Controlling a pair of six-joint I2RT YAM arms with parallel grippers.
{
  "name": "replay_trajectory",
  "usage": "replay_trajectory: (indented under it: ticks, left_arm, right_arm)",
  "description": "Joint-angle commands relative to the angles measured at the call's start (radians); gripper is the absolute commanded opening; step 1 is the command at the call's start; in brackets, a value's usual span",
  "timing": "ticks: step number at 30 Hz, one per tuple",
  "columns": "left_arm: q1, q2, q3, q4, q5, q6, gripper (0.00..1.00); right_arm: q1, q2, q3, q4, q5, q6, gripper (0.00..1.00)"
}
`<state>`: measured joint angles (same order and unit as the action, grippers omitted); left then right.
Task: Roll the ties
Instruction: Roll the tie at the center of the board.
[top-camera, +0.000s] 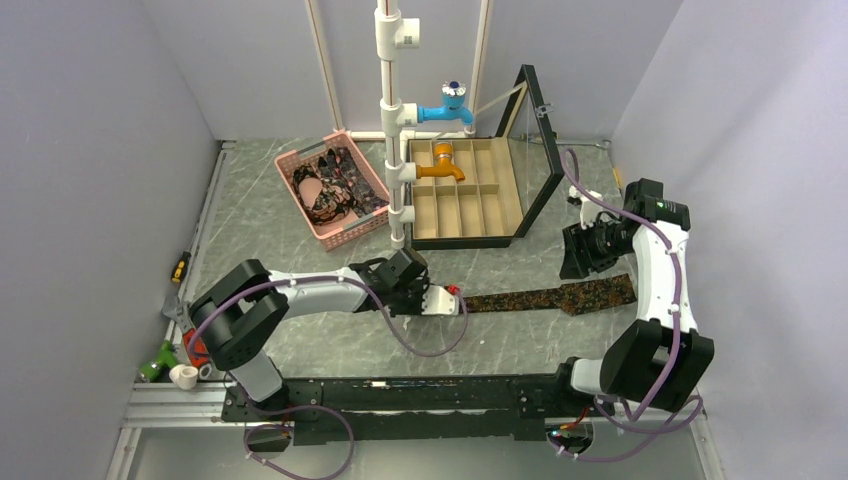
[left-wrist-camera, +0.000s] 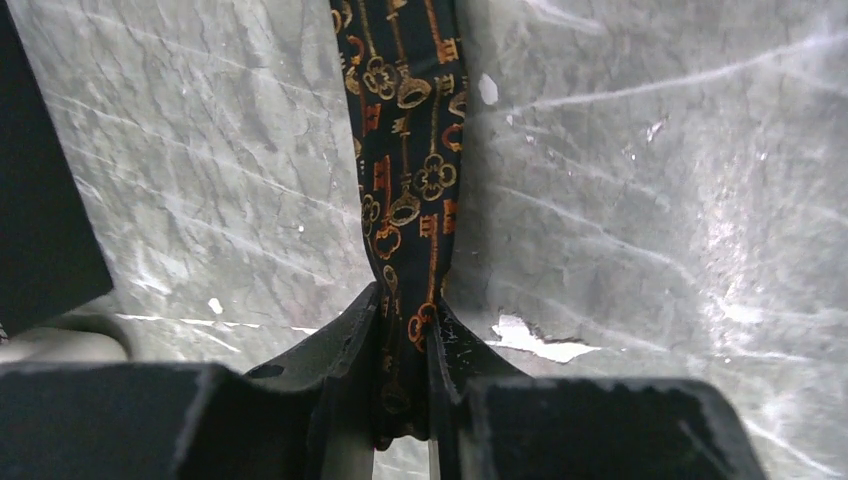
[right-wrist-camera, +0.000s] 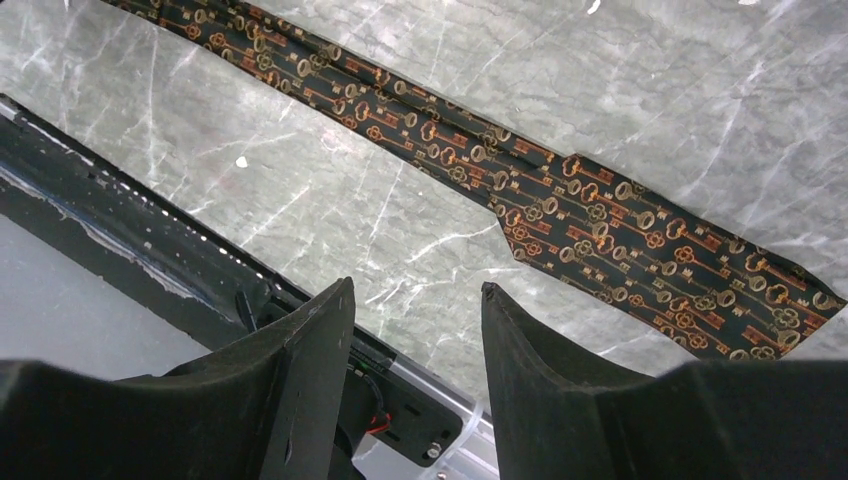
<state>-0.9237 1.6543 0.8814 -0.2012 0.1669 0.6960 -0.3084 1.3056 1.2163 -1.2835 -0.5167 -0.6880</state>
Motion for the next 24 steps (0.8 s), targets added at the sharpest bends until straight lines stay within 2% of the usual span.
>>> replay_trajectory:
  ticks: [1, 4, 6, 8, 9, 10, 11, 13, 15, 16, 19, 21, 24]
  left_arm:
    - [-0.01, -0.035, -0.053, 0.04, -0.041, 0.193, 0.25]
    - [-0.014, -0.027, -0.053, 0.014, -0.055, 0.231, 0.33]
    - [-0.012, -0.045, -0.063, 0.011, -0.064, 0.231, 0.57]
    - [-0.005, -0.103, -0.072, 0.024, -0.07, 0.192, 0.74]
    - [0.008, -0.161, -0.073, 0.021, -0.047, 0.166, 0.92]
    - [0.021, -0.214, -0.071, 0.019, -0.016, 0.133, 0.98]
    - [0.04, -0.267, -0.068, 0.011, 0.018, 0.092, 0.99]
    - [0.076, -0.389, -0.06, -0.008, 0.087, 0.001, 0.99]
    - [0.105, -0.507, -0.069, -0.008, 0.121, -0.101, 0.99]
    - [0.115, -0.563, -0.077, 0.0, 0.116, -0.172, 0.99]
    - [0.142, -0.695, -0.109, 0.013, 0.086, -0.346, 0.99]
    - [0.149, -0.722, -0.121, -0.001, 0.134, -0.442, 0.99]
    - [0.164, -0.687, -0.08, -0.064, 0.216, -0.599, 1.0]
  right_arm:
    - [0.007, 0.008, 0.01, 0.005, -0.055, -0.006, 0.52]
    - [0.011, 0.011, 0.011, 0.014, -0.06, 0.004, 0.52]
    - [0.016, 0.009, 0.022, 0.017, -0.066, 0.014, 0.54]
    - [0.02, -0.001, 0.04, 0.015, -0.078, 0.022, 0.57]
    - [0.021, -0.01, 0.051, 0.019, -0.087, 0.029, 0.58]
    - [0.022, -0.023, 0.063, 0.025, -0.098, 0.04, 0.59]
    - [0.022, -0.04, 0.076, 0.038, -0.112, 0.052, 0.62]
    - [0.024, -0.081, 0.11, 0.067, -0.152, 0.083, 0.74]
    - [0.025, -0.129, 0.135, 0.112, -0.199, 0.132, 0.93]
    - [0.025, -0.157, 0.131, 0.171, -0.203, 0.211, 0.99]
    - [0.023, -0.222, 0.069, 0.346, -0.204, 0.471, 1.0]
    - [0.024, -0.239, 0.039, 0.377, -0.293, 0.469, 1.0]
    - [0.032, -0.179, 0.038, 0.298, -0.4, 0.422, 1.0]
